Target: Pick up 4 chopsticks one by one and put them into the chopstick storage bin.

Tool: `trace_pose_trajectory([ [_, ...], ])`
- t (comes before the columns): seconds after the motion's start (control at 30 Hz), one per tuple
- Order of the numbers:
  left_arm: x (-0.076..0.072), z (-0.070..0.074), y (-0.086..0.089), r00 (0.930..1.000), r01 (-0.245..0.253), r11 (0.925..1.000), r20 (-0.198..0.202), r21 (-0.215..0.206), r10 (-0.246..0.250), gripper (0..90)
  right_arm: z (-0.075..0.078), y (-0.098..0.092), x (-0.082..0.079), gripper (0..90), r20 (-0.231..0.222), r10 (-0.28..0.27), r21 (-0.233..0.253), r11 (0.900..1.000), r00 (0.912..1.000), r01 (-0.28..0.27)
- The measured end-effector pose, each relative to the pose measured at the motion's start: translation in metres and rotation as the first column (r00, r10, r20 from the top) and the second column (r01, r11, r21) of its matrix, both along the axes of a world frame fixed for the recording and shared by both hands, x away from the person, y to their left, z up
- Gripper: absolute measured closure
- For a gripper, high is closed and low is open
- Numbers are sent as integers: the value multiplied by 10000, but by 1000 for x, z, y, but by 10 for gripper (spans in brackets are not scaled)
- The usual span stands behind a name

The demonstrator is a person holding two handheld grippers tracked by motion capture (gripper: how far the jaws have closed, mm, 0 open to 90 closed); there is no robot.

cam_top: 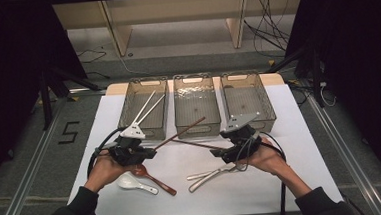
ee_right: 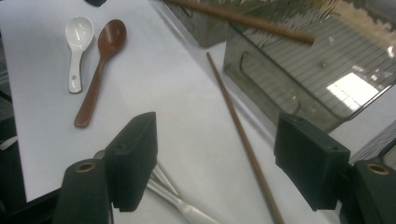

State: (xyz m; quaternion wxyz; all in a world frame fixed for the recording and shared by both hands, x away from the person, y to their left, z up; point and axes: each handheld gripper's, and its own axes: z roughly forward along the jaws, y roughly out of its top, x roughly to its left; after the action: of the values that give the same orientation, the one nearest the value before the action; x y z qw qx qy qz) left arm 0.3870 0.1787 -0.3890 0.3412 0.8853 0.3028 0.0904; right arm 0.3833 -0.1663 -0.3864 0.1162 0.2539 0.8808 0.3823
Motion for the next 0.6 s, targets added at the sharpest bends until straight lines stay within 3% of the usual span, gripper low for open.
trace_pose_trajectory([
  [0.23, 14, 5, 12, 9964, -834, 9962, 132, -270, 838, 849, -10, -7, -2, 291, -187, -277, -72, 9996, 9994, 276],
  [0.33, 20, 4, 17, 9910, -1338, 9902, 58, -400, 1341, 849, -13, -10, -2, 284, -313, -426, 87, 9990, 9986, 428],
  [0.6, 36, 7, 30, 9779, -2086, 9749, -10, -785, 2091, 849, -17, -14, -5, 278, -491, -554, 211, 9982, 9973, 565],
])
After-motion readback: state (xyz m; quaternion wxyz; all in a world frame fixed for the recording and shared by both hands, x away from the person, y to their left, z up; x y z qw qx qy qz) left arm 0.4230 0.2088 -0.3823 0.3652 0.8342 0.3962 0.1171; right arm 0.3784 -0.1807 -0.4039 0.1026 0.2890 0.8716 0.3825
